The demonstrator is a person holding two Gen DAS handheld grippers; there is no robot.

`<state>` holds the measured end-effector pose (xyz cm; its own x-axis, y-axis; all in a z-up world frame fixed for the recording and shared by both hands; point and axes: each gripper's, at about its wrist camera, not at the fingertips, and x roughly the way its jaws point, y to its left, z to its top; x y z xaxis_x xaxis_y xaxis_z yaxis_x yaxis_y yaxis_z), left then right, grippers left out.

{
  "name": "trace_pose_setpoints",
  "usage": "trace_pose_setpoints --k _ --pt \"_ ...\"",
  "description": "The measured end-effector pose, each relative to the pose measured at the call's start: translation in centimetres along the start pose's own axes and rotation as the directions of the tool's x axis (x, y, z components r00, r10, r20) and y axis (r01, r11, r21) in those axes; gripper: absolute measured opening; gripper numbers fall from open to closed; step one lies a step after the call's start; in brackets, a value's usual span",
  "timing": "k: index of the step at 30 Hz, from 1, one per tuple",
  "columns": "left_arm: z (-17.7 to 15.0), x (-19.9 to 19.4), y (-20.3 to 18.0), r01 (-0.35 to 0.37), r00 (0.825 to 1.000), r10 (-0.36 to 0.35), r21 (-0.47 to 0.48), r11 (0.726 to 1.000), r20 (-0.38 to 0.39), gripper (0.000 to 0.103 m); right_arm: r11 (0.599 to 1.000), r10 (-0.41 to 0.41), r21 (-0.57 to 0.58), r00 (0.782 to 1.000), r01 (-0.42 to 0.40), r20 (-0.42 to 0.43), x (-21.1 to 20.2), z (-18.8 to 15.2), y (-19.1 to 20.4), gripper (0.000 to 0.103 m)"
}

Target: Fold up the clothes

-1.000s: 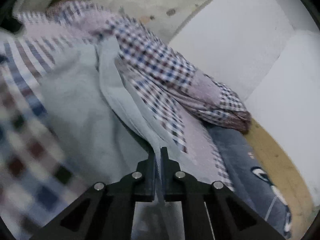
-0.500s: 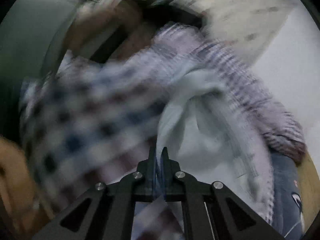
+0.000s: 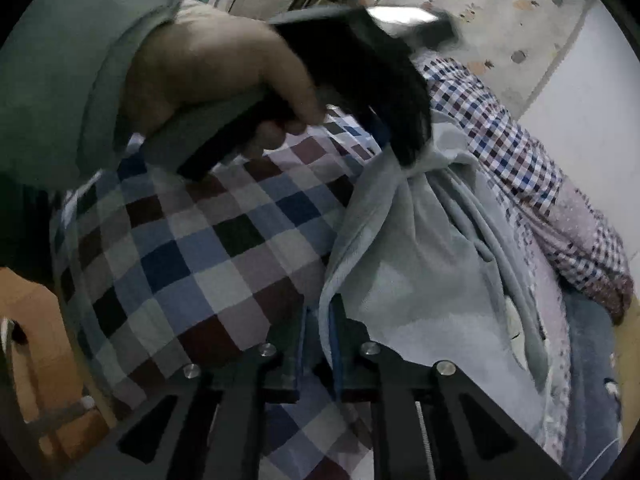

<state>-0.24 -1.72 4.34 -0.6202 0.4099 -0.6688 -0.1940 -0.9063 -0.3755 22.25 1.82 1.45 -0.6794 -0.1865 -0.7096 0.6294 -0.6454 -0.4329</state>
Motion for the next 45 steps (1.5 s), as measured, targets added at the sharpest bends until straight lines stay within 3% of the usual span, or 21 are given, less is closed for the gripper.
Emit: trace_pose_setpoints --k 1,4,6,7,12,16,19,21,23,27,31,32,35,37,38,39,40,41,44,45 --pt "0.0 -0.8 0.7 0.026 0.999 -0.025 -0.061 0.998 0.022 0.007 1.000 -0.002 0.000 1.000 0.002 0.004 0.0 0.1 -0.2 0.014" --pt "0.0 -3.0 1.5 0.064 0.993 -0.049 -0.138 0.988 0.111 0.006 1.000 -0.007 -0.002 1.000 0.007 0.015 -0.1 0.2 -0.9 0.024" --pt "-0.4 -4.4 2.1 0.083 0.985 -0.052 -0.182 0.980 0.167 0.005 1.000 -0.017 -0.008 1.000 0.017 0.019 -0.2 0.1 -1.1 0.046" --pt "-0.7 -5.1 2.4 0.093 0.979 -0.053 -0.204 0.975 0.195 0.005 1.000 -0.024 -0.016 1.000 0.024 0.018 -0.2 -0.1 -1.2 0.048" --pt "-1.0 -4.4 3.8 0.098 0.984 -0.049 -0.290 0.952 0.170 0.005 1.000 -0.020 0.012 1.000 0.020 0.012 0.2 -2.0 -3.9 0.055" --pt "-1.4 -3.6 4.8 0.092 0.989 -0.044 -0.352 0.931 0.141 0.005 0.981 -0.012 0.194 0.999 0.006 0.030 -2.1 -4.4 -7.4 0.057" --pt "-1.7 -3.5 4.7 0.076 0.991 -0.032 -0.351 0.933 0.130 0.005 0.909 -0.060 0.415 0.998 0.043 0.027 -5.0 -8.1 -10.8 0.061" --pt "-1.7 -3.4 4.4 0.060 0.992 -0.019 -0.328 0.943 0.126 0.005 0.829 -0.098 0.555 0.995 0.073 0.016 -7.0 -10.8 -12.8 0.064" --pt "-1.6 -3.0 4.3 0.054 0.993 -0.018 -0.319 0.946 0.115 0.005 0.697 -0.128 0.712 0.992 0.089 0.001 -8.9 -14.3 -14.8 0.067" --pt "-1.1 -2.1 3.7 0.022 0.997 0.002 -0.290 0.957 0.083 0.009 0.349 -0.130 0.935 0.991 0.066 -0.022 -11.2 -21.5 -17.9 0.069" --pt "-0.9 -1.4 3.4 0.006 0.997 0.014 -0.268 0.963 0.074 0.013 0.036 -0.059 0.999 0.998 -0.022 0.024 -10.4 -27.0 -19.7 0.069" --pt "-1.0 -1.3 3.5 0.006 0.997 0.014 -0.266 0.964 0.073 0.013 -0.027 -0.052 0.998 0.997 -0.055 0.053 -10.0 -28.0 -20.2 0.070" --pt "-1.2 -1.5 3.8 0.021 0.997 -0.001 -0.271 0.962 0.075 0.007 -0.157 -0.058 0.978 0.990 -0.134 0.127 -8.5 -29.6 -21.4 0.070" --pt "-1.2 -1.6 3.8 0.029 0.997 -0.008 -0.278 0.960 0.074 0.005 -0.193 -0.050 0.967 0.986 -0.168 0.161 -7.3 -29.7 -22.3 0.069" --pt "-1.2 -1.7 3.8 0.032 0.997 -0.012 -0.283 0.958 0.073 0.005 -0.184 -0.044 0.969 0.987 -0.162 0.157 -7.0 -29.4 -22.8 0.065" --pt "-1.2 -1.8 3.9 0.035 0.997 -0.015 -0.289 0.957 0.072 0.005 -0.172 -0.039 0.972 0.988 -0.157 0.153 -6.7 -29.1 -23.2 0.045" --pt "-1.2 -1.9 3.9 0.039 0.997 -0.019 -0.298 0.954 0.071 0.005 -0.137 -0.031 0.979 0.988 -0.151 0.148 -6.5 -28.6 -23.6 0.032" --pt "-1.2 -2.0 3.9 0.043 0.997 -0.023 -0.306 0.951 0.071 0.004 -0.102 -0.025 0.984 0.989 -0.145 0.143 -6.4 -28.1 -24.0 0.026" --pt "-1.4 -2.4 3.8 0.061 0.997 -0.042 -0.326 0.943 0.064 0.004 0.005 -0.068 0.992 0.989 -0.129 0.129 -8.1 -26.9 -25.4 0.016" --pt "-1.5 -2.5 3.6 0.070 0.997 -0.051 -0.332 0.941 0.065 0.004 0.023 -0.099 0.993 0.988 -0.115 0.117 -8.8 -26.8 -26.1 0.013"
